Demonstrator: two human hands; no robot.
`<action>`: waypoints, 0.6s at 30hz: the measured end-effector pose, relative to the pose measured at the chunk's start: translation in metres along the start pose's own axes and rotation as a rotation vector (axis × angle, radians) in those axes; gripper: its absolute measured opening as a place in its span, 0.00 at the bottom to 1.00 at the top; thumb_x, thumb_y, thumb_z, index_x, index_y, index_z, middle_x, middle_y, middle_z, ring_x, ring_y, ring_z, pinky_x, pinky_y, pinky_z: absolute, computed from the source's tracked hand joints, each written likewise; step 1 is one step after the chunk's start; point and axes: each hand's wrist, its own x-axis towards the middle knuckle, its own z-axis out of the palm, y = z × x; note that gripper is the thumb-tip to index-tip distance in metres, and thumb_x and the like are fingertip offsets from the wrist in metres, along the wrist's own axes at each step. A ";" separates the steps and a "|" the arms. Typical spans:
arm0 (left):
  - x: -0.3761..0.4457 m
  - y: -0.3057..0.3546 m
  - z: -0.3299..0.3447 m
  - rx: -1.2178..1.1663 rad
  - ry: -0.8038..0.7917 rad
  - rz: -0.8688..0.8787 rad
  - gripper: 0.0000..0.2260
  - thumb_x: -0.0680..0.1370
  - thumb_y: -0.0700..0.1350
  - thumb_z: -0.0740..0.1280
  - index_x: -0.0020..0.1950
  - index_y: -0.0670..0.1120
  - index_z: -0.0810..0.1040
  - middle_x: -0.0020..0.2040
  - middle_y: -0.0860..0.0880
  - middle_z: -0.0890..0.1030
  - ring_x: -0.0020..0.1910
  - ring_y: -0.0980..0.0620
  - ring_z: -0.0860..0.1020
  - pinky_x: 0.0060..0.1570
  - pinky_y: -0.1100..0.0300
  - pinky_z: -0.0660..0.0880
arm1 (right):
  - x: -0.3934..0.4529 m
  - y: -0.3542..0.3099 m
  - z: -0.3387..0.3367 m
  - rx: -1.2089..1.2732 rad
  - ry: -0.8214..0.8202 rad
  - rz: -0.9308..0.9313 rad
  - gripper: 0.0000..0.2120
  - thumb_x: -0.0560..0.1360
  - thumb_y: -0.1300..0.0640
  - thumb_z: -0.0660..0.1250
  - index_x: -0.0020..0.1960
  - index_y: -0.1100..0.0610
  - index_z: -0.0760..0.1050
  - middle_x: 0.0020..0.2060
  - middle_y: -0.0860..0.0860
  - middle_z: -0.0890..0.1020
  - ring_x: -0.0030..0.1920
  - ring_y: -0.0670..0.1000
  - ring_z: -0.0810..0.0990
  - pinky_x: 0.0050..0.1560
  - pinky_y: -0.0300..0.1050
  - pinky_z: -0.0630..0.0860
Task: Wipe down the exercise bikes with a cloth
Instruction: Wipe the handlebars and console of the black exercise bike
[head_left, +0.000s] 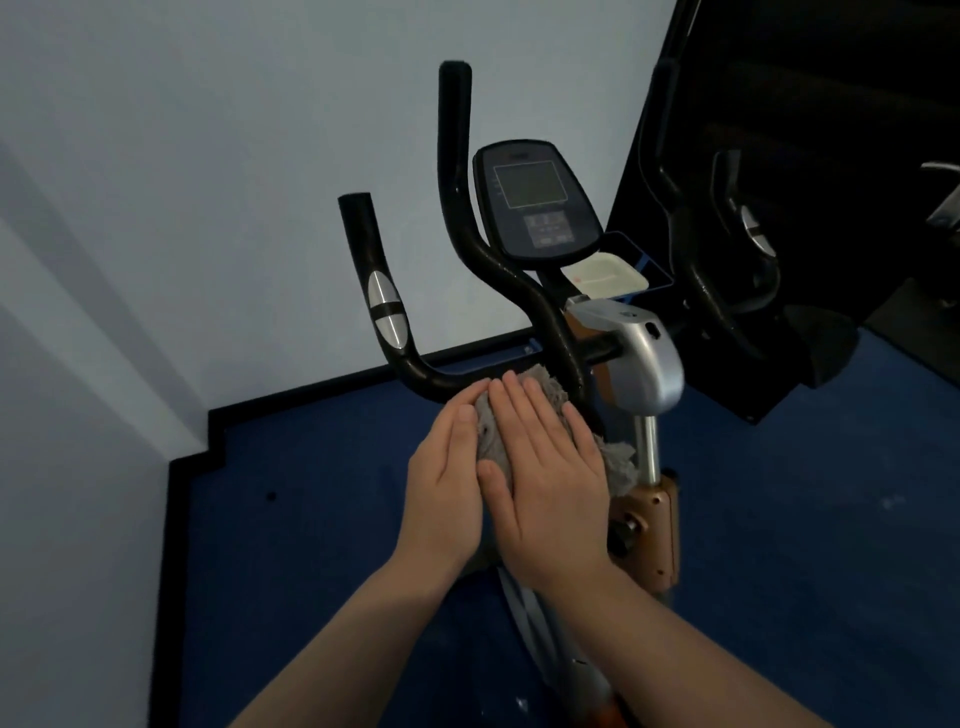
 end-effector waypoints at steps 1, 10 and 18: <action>-0.001 -0.001 0.000 -0.013 -0.004 -0.008 0.15 0.83 0.44 0.53 0.63 0.53 0.76 0.57 0.62 0.80 0.59 0.64 0.76 0.55 0.73 0.71 | -0.001 0.000 0.000 0.004 0.007 -0.006 0.28 0.82 0.43 0.41 0.75 0.55 0.61 0.74 0.49 0.64 0.75 0.45 0.58 0.75 0.50 0.54; -0.005 0.001 -0.013 0.019 -0.153 -0.038 0.16 0.83 0.44 0.53 0.68 0.47 0.73 0.60 0.57 0.79 0.61 0.63 0.76 0.56 0.73 0.71 | -0.023 0.003 0.002 0.064 0.167 -0.048 0.22 0.82 0.47 0.52 0.71 0.56 0.68 0.69 0.49 0.72 0.69 0.45 0.69 0.69 0.47 0.66; -0.007 0.002 -0.009 0.129 -0.120 -0.023 0.19 0.79 0.55 0.55 0.67 0.55 0.73 0.63 0.57 0.78 0.62 0.63 0.75 0.61 0.68 0.71 | -0.046 0.009 -0.023 0.112 0.216 -0.095 0.15 0.77 0.58 0.64 0.63 0.56 0.78 0.59 0.47 0.80 0.59 0.43 0.78 0.57 0.37 0.77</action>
